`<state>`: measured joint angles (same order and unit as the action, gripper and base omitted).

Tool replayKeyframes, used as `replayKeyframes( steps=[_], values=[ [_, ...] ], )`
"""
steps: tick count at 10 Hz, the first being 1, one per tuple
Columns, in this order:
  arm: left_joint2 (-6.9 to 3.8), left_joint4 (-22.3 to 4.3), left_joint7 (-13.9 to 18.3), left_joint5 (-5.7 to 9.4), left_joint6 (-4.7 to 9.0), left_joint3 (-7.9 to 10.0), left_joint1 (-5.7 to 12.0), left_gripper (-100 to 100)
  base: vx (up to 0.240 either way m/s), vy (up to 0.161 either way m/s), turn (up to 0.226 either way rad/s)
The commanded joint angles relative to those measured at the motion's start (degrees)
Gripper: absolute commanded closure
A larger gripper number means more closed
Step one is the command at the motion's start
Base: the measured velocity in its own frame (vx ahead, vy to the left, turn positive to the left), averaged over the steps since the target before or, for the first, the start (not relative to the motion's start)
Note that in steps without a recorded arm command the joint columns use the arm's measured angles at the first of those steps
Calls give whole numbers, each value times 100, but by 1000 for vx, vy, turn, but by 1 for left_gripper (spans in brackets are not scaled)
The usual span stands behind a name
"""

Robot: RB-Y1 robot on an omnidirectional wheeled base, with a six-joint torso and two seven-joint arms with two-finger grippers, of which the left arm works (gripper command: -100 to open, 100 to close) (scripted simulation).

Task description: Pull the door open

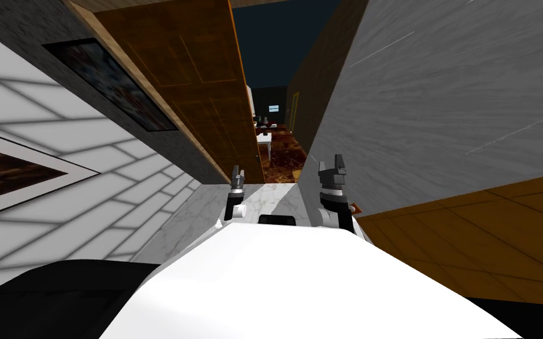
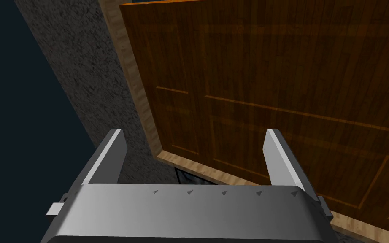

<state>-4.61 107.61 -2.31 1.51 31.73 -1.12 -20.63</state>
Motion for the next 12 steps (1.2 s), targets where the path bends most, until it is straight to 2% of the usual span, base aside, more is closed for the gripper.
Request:
replayKeyframes(
  steps=[1, 12],
  values=[
    [-32, -204, 42, 10, 23, 22, 42, -100, 141, 2, -45],
    [-192, -1602, 263, 79, 337, 184, 347, -100, 97, 12, -32]
  ],
)
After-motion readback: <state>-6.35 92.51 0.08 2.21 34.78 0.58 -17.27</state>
